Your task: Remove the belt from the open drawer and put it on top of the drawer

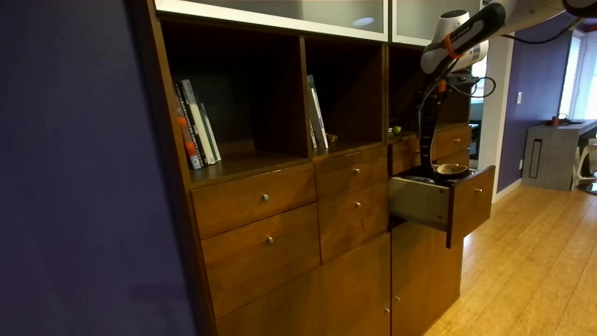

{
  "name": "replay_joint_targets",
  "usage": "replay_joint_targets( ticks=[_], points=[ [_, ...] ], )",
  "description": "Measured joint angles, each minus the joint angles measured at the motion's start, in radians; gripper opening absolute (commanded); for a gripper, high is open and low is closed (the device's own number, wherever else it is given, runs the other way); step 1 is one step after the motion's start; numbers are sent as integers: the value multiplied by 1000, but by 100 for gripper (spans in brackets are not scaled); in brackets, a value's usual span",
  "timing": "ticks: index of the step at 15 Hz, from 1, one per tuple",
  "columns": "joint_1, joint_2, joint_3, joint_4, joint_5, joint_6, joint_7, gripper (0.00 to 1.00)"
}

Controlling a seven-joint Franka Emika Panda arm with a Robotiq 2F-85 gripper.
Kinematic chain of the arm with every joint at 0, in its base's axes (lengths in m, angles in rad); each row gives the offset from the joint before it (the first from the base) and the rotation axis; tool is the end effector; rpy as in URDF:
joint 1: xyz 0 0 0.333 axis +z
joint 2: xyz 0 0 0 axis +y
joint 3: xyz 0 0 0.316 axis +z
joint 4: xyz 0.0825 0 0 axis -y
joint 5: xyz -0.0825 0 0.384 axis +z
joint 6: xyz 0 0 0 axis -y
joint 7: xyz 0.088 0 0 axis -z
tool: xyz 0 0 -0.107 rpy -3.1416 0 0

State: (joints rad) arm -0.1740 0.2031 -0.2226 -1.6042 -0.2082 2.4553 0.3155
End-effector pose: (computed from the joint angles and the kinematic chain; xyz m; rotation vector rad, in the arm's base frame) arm 0.6241 -0.2458 0.5869 2.6373 -0.7808 0.9146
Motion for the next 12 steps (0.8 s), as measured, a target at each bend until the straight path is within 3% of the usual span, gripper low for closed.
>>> replay_joint_targets(
  ticks=[6,12],
  points=[
    [0,16,-1,10,0,9,7,0],
    [-1,154,-5,80,0,242,25,0]
  ],
)
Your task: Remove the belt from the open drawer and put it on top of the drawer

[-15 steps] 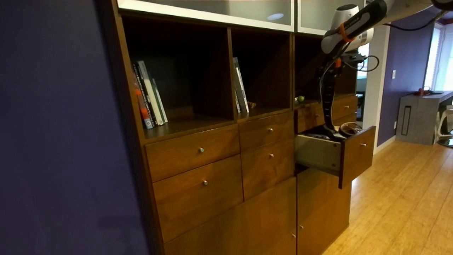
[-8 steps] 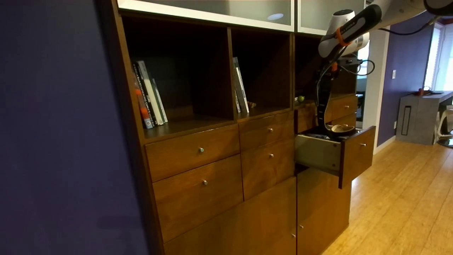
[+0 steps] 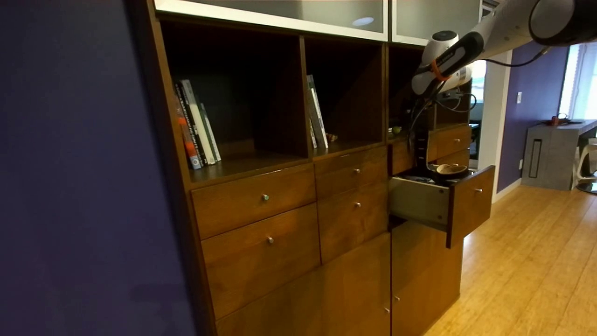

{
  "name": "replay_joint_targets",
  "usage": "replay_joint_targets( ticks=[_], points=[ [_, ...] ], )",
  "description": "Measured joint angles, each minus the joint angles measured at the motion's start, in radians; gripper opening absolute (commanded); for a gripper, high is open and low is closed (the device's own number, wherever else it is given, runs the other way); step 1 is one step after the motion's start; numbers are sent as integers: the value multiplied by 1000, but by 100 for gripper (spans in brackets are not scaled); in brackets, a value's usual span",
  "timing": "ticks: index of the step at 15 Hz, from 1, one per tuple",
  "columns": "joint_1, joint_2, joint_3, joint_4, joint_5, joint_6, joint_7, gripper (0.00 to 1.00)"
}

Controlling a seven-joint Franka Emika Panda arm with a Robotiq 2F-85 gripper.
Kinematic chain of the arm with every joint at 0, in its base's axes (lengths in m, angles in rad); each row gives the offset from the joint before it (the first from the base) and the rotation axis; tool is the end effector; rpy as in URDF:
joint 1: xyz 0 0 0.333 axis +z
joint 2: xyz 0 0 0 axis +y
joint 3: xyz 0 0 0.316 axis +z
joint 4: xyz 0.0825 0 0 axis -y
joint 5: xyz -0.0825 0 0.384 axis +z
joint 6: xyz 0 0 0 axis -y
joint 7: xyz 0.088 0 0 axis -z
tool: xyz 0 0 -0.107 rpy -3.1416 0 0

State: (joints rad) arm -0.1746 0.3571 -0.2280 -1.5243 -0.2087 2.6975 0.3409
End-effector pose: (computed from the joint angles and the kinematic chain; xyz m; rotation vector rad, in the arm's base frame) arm 0.6708 -0.2480 0.5564 2.5586 -0.7151 1.1448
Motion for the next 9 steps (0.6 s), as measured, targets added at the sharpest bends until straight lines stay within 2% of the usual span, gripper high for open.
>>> replay_joint_targets(
  ticks=[5,9],
  points=[
    [-9,141,-13,94,0,194,16,0],
    [-22,231,-20,176,1,248,21,0]
  ],
)
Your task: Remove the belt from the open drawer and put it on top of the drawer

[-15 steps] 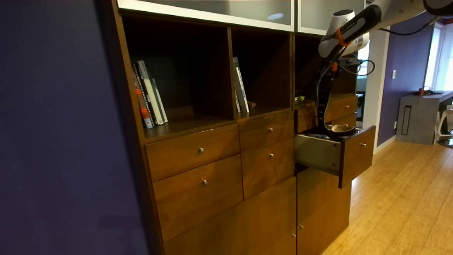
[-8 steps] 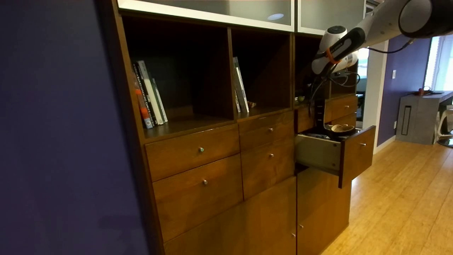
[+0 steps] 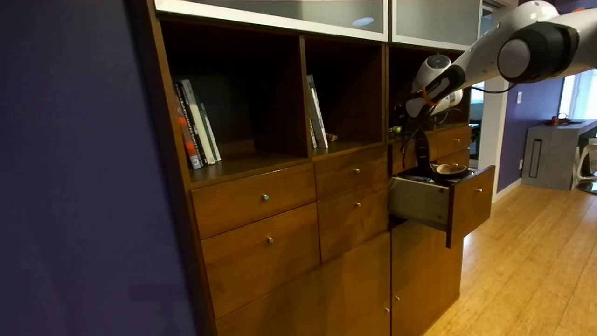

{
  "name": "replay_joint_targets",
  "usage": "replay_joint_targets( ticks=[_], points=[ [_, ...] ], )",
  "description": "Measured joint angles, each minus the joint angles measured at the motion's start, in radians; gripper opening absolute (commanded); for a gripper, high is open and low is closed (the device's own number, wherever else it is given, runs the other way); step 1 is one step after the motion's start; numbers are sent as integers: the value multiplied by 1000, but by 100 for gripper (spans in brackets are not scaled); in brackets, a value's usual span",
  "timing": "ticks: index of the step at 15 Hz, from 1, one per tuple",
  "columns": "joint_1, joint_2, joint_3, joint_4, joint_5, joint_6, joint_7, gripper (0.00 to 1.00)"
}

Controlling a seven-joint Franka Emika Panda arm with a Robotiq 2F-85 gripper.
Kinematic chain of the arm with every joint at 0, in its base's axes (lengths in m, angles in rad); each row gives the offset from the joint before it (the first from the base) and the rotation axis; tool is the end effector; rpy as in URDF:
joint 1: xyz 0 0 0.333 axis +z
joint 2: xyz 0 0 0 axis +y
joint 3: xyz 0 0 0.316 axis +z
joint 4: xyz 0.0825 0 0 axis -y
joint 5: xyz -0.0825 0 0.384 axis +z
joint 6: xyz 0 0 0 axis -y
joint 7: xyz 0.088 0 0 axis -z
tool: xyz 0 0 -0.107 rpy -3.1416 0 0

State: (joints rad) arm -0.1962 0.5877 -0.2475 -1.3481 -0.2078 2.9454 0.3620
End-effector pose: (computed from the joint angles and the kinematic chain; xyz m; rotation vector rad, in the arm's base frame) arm 0.7199 -0.2656 0.5138 2.4320 -0.6303 1.3838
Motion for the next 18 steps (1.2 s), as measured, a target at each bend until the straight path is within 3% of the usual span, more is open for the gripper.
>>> replay_joint_targets(
  ticks=[2,3,5,9,14,18],
  points=[
    [-2,34,0,33,0,0,0,0],
    [-2,49,0,47,0,0,0,25],
    [-2,73,0,70,0,0,0,32],
    [-2,93,0,90,0,-19,0,60],
    [11,92,-22,117,-5,-132,0,95],
    [20,90,-30,143,-7,-231,-8,100]
  ],
)
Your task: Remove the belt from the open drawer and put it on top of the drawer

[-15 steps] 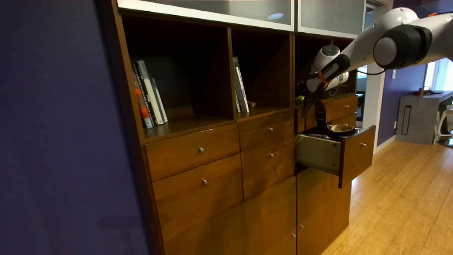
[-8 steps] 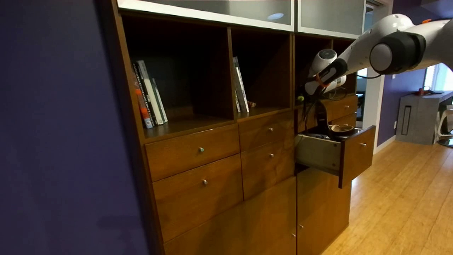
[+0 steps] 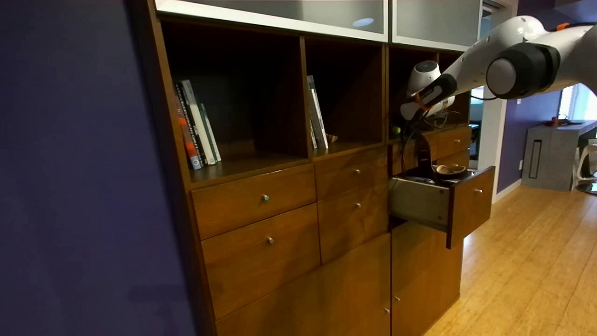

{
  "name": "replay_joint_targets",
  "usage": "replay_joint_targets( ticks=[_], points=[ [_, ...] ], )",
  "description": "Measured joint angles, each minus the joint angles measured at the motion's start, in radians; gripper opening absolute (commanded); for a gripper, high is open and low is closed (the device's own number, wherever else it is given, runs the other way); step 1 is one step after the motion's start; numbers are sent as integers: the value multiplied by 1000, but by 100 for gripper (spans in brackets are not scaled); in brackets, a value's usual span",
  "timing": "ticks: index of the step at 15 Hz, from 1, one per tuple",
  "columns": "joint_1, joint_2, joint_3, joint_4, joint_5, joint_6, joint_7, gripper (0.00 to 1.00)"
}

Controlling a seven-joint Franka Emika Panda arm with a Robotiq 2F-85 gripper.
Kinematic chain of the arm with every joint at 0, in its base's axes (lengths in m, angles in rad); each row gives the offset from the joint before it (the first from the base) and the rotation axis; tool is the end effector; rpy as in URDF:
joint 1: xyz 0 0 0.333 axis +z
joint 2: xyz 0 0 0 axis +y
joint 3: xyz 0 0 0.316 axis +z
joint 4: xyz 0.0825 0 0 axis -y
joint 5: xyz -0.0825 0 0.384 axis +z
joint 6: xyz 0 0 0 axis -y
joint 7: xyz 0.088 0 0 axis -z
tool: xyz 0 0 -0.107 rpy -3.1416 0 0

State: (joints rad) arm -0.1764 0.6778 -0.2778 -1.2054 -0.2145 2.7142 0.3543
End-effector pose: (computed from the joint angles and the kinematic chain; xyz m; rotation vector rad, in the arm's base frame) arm 0.7413 -0.2707 0.4913 2.4822 -0.6531 1.1359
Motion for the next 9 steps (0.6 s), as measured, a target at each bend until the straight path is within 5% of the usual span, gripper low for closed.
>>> replay_joint_targets(
  ticks=[9],
  points=[
    [-37,-8,82,88,114,-276,-139,100]
  ],
)
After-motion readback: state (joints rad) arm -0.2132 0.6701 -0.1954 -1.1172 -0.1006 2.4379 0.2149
